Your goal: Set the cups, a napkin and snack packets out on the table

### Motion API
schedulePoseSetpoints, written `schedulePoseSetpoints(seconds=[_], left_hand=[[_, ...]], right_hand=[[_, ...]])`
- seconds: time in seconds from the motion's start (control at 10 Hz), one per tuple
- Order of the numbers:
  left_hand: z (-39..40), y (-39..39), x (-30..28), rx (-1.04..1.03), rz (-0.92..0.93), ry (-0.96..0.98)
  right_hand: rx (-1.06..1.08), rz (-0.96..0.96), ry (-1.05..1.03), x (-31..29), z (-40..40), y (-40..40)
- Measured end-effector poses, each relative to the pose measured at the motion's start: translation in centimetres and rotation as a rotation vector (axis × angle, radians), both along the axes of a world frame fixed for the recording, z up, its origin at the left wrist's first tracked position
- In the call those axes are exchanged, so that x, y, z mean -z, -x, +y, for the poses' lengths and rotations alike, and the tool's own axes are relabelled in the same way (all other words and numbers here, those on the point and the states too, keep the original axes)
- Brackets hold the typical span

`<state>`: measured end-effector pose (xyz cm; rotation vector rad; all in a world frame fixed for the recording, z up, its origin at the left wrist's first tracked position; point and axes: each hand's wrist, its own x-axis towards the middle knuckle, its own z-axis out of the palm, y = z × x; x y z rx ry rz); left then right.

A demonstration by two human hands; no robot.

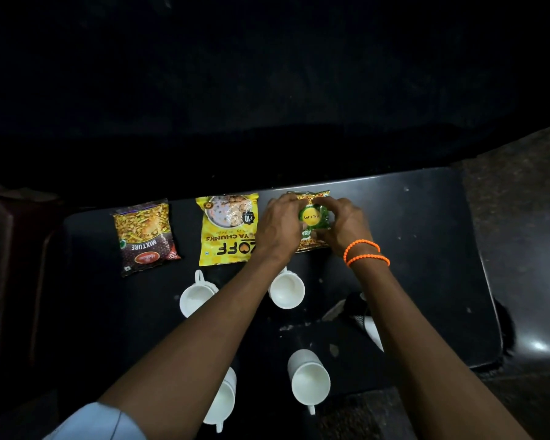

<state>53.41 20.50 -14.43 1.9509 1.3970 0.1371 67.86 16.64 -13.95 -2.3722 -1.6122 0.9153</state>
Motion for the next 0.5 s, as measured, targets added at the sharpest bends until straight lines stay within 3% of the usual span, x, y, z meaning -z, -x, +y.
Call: schedulePoseSetpoints(seconds=[0.2, 0.3, 0.5], left_hand=[[0.9, 1.4, -1.1, 0.068, -0.006, 0.023], [1.3, 3.0, -2.6, 0.067, -0.039, -0.043], [4.2, 5.9, -8.2, -0.036, -0.087, -0.358]], right_hand=[[-0.023, -0.017, 0.017, -0.7, 0.0, 0.3], [-0.041, -0.059, -0.107, -2.4, -0.2, 0.6], [-0.156, -0.256, -0.43, -8.7, 2.6, 1.9]])
